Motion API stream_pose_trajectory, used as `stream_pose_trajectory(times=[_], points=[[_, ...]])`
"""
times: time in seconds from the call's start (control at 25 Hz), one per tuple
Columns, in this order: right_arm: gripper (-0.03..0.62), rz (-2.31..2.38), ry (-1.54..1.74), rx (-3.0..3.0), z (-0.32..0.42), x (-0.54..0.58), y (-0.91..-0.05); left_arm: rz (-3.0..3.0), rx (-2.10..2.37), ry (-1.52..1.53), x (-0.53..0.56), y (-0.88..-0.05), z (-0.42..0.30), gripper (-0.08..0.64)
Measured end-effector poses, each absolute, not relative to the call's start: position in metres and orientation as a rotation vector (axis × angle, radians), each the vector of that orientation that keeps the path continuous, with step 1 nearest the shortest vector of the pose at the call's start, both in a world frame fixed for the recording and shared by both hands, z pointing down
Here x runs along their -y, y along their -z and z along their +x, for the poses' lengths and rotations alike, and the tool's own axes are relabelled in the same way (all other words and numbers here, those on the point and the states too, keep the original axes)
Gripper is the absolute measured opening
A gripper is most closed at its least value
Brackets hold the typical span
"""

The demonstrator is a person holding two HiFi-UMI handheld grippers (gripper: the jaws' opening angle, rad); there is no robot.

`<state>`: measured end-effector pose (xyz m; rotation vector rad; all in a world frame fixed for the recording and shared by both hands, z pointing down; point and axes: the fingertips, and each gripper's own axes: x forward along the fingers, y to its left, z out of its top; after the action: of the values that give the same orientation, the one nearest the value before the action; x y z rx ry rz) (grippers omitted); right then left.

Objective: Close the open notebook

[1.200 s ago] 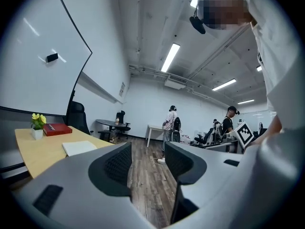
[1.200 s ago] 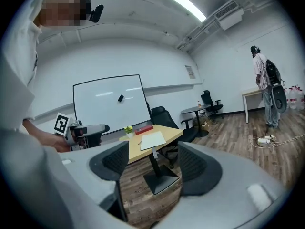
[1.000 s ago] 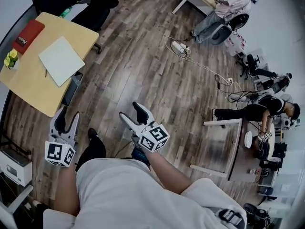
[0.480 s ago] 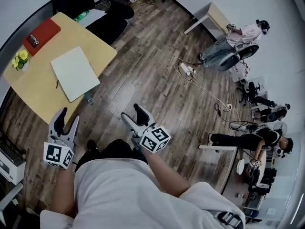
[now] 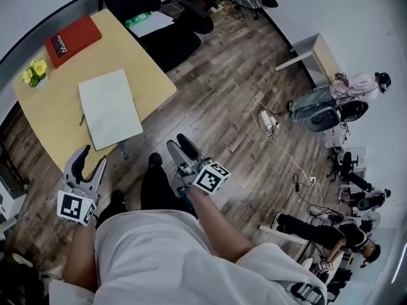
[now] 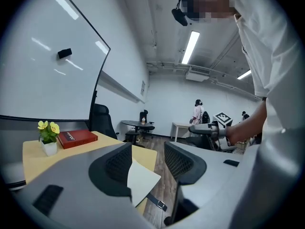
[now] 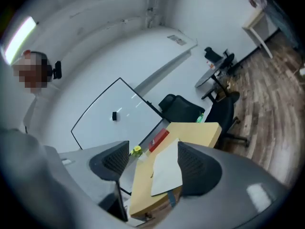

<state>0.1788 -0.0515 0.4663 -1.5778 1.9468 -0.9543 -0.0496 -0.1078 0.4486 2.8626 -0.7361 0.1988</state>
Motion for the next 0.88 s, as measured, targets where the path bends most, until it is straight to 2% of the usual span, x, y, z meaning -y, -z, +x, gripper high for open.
stream_pose_trajectory(times=[0.44,0.68,0.88], points=[[0.321,-0.883,1.687,-1.998,0.198,0.16,-0.555,2.705,1.062,-0.255,0.159,-0.456,0.007,0.199],[0.321,-0.594,2.034,-2.056,0.179,0.166,-0.615,2.58,1.238,-0.254,0.155,-0.466,0.005,0.199],[0.321,-0.478,2.153,-2.191,0.16,0.164,-0.656,2.496,1.297,-0.248,0.149,-0.489,-0.012,0.199]])
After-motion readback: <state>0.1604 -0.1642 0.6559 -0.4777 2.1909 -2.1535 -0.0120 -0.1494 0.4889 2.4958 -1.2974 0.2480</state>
